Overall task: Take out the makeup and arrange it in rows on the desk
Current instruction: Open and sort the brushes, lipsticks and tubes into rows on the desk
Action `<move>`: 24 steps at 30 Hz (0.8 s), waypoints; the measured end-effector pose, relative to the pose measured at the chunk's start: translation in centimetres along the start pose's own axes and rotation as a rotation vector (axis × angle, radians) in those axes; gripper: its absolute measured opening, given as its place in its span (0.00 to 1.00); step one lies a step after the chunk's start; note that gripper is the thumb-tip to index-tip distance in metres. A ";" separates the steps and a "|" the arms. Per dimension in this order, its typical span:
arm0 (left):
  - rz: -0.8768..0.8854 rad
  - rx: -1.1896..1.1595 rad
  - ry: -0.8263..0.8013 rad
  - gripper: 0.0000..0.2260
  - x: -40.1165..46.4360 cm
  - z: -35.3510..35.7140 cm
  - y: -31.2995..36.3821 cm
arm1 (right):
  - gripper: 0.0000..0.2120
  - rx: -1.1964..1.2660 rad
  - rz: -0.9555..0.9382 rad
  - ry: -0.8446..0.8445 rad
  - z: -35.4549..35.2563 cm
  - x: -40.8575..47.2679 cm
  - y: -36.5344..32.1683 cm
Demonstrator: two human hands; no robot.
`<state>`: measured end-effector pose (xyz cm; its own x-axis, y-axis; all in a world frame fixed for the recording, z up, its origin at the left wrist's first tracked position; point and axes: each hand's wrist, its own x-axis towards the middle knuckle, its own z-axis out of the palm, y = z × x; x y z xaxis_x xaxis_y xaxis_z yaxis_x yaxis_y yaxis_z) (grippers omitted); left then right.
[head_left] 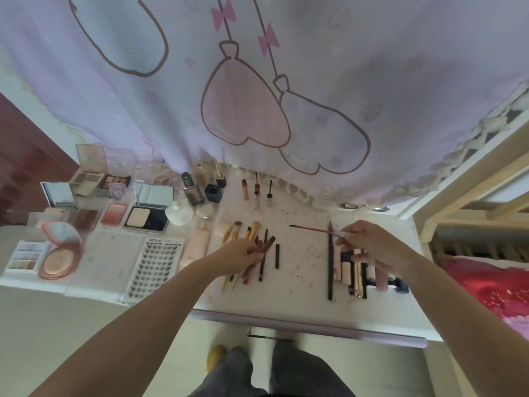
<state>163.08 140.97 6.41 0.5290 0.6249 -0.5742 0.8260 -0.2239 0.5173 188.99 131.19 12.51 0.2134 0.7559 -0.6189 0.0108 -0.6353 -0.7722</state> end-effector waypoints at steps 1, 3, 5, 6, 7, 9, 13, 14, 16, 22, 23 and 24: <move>-0.003 -0.060 0.022 0.12 0.3 0.8 0.7 | 0.06 0.146 0.043 0.019 0.5 0.1 1.3; -0.023 -0.126 0.073 0.12 1.0 3.2 2.5 | 0.08 0.468 0.127 0.058 1.8 0.3 4.0; -0.076 -0.113 0.144 0.13 1.6 5.6 4.0 | 0.10 0.717 0.178 0.080 3.5 0.1 6.0; -0.103 -0.066 0.185 0.13 1.8 6.5 4.7 | 0.11 0.781 0.193 0.087 4.4 -0.1 6.7; -0.112 0.014 0.234 0.14 2.0 7.2 5.1 | 0.10 0.794 0.199 0.095 5.4 -0.3 7.2; -0.095 0.180 0.310 0.16 2.5 7.8 5.4 | 0.09 0.663 0.191 0.143 7.3 -0.4 7.7; -0.076 0.389 0.331 0.18 3.6 7.3 4.9 | 0.07 0.095 0.076 0.306 9.8 1.0 8.2; -0.079 0.424 0.326 0.19 3.8 7.2 4.7 | 0.07 -0.009 0.051 0.313 10.2 1.4 8.4; -0.085 0.478 0.313 0.19 3.9 7.0 4.3 | 0.07 -0.208 0.016 0.297 10.9 2.1 8.9; -0.083 0.515 0.314 0.20 3.9 6.1 3.2 | 0.19 -0.911 -0.004 0.311 12.9 2.7 8.6; -0.081 0.513 0.315 0.19 3.8 6.0 3.1 | 0.17 -0.945 -0.006 0.298 13.0 2.7 8.3; -0.077 0.512 0.317 0.19 3.7 5.9 3.0 | 0.15 -0.944 -0.002 0.291 13.1 2.9 8.3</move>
<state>168.71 138.17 2.09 0.4453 0.8283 -0.3400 0.8899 -0.4513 0.0660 176.94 130.18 2.41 0.4430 0.7693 -0.4603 0.7593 -0.5950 -0.2636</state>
